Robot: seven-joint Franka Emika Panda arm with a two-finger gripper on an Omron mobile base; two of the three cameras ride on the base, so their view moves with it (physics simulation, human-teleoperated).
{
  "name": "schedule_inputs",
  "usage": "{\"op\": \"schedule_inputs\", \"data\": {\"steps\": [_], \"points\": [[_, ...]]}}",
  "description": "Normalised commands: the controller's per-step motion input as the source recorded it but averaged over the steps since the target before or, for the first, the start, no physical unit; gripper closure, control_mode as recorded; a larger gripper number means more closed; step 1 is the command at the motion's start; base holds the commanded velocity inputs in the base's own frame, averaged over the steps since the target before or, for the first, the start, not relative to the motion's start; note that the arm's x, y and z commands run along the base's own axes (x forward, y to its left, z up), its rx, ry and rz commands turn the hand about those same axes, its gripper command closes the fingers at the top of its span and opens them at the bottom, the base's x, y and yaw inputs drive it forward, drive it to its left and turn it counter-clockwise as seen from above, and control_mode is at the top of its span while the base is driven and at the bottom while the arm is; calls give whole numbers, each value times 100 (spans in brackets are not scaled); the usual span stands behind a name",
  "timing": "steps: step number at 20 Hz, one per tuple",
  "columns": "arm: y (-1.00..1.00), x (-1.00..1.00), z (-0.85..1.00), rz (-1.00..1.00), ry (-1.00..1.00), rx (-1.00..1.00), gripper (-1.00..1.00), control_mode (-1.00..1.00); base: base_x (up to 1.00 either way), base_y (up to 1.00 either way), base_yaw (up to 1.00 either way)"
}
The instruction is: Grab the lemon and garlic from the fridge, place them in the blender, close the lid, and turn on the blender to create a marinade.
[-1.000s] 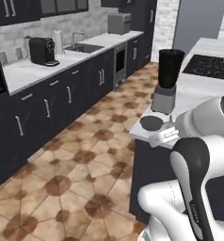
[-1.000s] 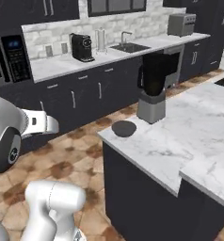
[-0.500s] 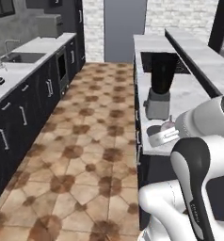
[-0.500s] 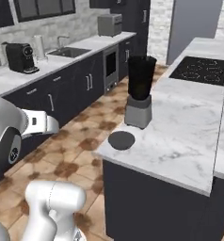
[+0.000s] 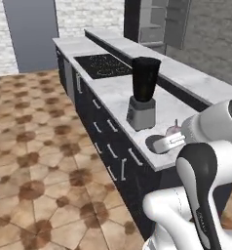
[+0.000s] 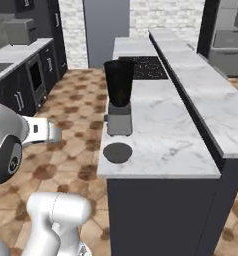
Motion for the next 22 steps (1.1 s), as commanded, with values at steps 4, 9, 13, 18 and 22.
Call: {"op": "schedule_inputs", "data": {"steps": [4,9,13,18,22], "points": [[0,0,0,0,0,0,100,100,51,71,-74],[0,0,0,0,0,0,100,100,52,77,-73],[0,0,0,0,0,0,100,100,35,69,-76],[0,0,0,0,0,0,100,100,7,52,-82],[0,0,0,0,0,0,100,100,6,55,-82]]}}
